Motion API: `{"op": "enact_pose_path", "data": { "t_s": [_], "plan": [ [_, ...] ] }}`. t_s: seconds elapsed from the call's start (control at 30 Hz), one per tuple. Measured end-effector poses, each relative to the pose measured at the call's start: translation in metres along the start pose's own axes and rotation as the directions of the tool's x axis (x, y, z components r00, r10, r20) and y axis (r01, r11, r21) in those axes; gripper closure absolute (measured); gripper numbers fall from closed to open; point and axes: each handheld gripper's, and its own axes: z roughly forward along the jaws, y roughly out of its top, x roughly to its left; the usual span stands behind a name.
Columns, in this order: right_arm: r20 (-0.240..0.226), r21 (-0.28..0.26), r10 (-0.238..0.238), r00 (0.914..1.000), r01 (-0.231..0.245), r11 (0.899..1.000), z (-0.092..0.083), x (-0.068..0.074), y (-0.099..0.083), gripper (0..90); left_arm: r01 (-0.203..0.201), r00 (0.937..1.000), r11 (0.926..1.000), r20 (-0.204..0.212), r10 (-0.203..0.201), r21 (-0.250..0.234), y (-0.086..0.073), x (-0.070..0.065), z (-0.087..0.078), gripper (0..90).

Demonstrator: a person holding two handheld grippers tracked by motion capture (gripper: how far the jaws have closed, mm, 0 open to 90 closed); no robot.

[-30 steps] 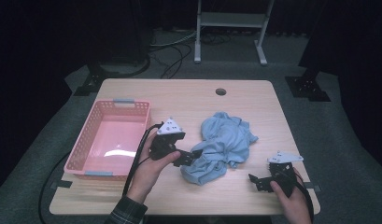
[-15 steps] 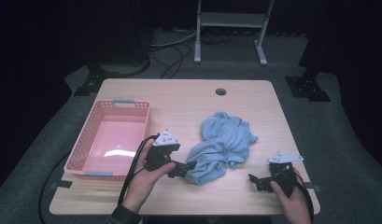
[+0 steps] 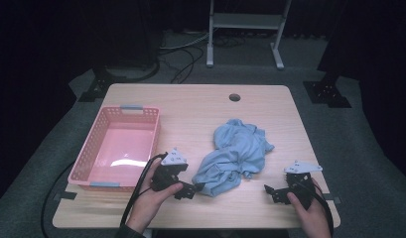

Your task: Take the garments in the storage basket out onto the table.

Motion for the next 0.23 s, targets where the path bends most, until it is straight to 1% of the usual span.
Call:
{"op": "enact_pose_path", "data": {
  "t_s": [0.23],
  "plan": [
    [0.0,0.0,0.0,1.0,0.0,1.0,0.0,0.0,0.0,0.0,0.009,1.0,1.0,-0.002,-0.009,0.003,-0.0048,0.002,-0.0002,11.0]
  ]
}}
